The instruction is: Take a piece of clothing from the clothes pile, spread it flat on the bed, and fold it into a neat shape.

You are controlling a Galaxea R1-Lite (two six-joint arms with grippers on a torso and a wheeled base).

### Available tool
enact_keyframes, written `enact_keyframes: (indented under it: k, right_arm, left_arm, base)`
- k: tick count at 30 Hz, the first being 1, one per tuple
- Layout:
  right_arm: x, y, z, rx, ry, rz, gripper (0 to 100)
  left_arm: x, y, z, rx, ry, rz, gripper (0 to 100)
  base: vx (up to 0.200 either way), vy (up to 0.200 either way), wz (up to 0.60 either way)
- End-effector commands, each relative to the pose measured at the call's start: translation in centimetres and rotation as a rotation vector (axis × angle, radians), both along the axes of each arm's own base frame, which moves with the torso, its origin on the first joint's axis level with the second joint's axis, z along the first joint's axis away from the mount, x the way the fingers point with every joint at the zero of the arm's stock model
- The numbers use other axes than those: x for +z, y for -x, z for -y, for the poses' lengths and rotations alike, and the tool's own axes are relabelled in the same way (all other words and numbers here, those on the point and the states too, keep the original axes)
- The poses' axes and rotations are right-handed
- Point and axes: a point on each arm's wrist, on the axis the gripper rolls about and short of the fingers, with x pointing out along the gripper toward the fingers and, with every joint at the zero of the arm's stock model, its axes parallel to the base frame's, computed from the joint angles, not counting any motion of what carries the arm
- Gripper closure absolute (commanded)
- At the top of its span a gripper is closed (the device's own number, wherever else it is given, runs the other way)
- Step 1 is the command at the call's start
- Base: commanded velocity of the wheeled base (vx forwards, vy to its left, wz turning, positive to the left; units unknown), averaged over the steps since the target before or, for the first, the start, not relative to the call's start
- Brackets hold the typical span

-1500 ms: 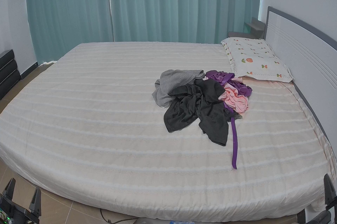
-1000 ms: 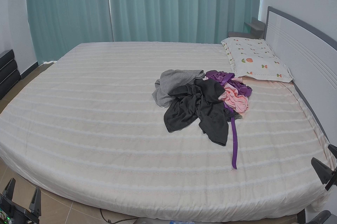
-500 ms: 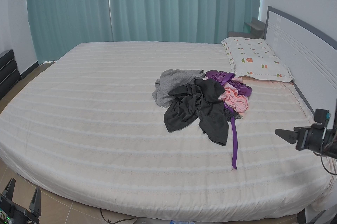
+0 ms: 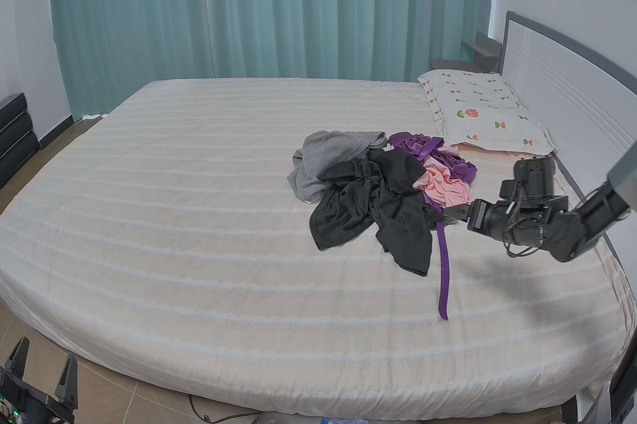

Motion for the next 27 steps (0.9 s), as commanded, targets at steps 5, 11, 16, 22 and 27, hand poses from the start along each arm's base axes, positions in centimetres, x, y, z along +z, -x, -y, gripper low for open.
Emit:
enact_keyframes:
  k: [5,11,16,22,27]
  right_arm:
    - [-11.9,-7.9,-4.0,-0.045,-0.061,-0.133,0]
    - [-12.1,-8.1,-4.0,-0.042,-0.067,-0.135,0]
    - [-11.9,-8.0,-4.6,-0.045,-0.094,-0.138,0]
    - [-11.8,-7.7,-5.6,-0.028,-0.099,-0.14,0]
    - [-11.9,-8.0,-5.8,-0.019,-0.104,-0.135,0]
  left_arm:
    - [-0.5,-0.1,0.0,0.001,0.003,-0.017,0]
    - [-0.5,-0.1,0.0,0.001,0.003,-0.017,0]
    - [-0.5,-0.1,0.0,0.001,0.003,-0.017,0]
    - [-0.5,-0.1,0.0,0.001,0.003,-0.017,0]
    - [-0.5,-0.1,0.0,0.001,0.003,-0.017,0]
  base:
    - [0.0,0.0,0.0]
    - [0.0,0.0,0.0]
    - [0.0,0.0,0.0]
    - [0.0,0.0,0.0]
    - [0.0,0.0,0.0]
